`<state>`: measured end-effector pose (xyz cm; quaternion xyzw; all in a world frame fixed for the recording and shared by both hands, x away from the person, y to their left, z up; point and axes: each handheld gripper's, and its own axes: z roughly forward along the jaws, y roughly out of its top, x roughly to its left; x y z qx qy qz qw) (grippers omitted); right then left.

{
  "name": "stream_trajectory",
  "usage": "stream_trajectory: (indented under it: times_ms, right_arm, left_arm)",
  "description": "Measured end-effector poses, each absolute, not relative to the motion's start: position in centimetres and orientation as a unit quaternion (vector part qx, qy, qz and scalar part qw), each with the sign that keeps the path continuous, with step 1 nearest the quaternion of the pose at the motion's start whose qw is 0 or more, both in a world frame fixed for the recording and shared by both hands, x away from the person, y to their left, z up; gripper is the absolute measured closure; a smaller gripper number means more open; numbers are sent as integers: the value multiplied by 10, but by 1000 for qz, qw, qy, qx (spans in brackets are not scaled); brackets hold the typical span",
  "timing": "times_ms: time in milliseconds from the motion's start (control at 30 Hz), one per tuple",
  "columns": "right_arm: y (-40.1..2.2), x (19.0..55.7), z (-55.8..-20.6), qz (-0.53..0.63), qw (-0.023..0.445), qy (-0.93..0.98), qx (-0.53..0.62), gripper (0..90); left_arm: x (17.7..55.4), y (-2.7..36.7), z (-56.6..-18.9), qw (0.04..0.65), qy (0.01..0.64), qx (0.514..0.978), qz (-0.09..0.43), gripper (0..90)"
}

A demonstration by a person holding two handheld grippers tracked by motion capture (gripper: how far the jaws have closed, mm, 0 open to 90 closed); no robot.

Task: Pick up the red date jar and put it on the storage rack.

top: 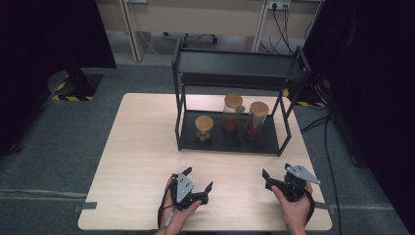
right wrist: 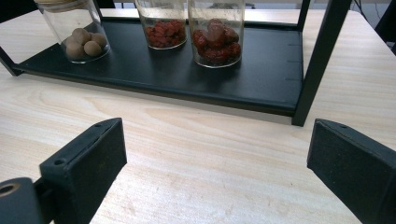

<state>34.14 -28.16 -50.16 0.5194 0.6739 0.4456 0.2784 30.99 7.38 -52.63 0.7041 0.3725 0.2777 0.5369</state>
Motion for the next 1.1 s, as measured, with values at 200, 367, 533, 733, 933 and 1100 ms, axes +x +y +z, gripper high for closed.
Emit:
stream_trajectory:
  times_ms: [200,367,533,733,933,1100]
  right_arm:
    - [-284,339,-503,445,276,673,522,48]
    - [-286,337,-504,444,276,673,523,48]
    - [-287,335,-506,443,276,672,526,48]
    - [-289,333,-507,442,276,671,527,48]
    - [-291,331,-509,440,275,671,530,48]
    - [-293,331,-511,439,276,670,531,48]
  left_arm:
    - [310,74,-526,537,373,704,278,107]
    - [310,74,-526,537,373,704,278,107]
    - [310,74,-526,537,373,704,278,107]
    - [310,74,-526,537,373,704,278,107]
    - [310,74,-526,537,373,704,278,107]
    - [310,74,-526,537,374,704,278,107]
